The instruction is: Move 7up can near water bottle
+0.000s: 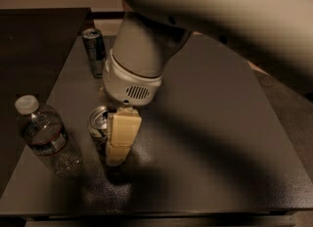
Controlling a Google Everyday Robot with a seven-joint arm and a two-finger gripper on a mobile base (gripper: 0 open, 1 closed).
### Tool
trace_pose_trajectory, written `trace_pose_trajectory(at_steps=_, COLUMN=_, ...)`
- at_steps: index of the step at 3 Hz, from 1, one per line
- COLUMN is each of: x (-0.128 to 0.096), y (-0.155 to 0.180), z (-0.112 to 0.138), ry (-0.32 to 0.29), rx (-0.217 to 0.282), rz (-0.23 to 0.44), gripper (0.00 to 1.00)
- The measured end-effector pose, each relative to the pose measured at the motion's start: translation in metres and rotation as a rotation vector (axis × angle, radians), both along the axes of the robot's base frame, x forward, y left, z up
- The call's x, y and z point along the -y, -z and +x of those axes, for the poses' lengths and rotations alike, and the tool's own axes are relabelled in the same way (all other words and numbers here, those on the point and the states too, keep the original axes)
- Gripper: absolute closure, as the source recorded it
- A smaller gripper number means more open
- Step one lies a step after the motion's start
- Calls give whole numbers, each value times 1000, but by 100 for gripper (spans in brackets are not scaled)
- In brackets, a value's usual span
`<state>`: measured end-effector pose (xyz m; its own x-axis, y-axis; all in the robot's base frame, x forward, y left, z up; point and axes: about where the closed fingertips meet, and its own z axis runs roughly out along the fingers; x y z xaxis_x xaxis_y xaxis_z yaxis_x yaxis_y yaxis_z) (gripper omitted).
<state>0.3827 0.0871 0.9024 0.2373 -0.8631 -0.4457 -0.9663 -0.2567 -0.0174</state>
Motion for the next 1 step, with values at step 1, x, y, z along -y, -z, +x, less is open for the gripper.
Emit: trace_pose_trajectory(at_steps=1, x=0, y=0, z=0, ry=0, rx=0, rz=0, gripper=0)
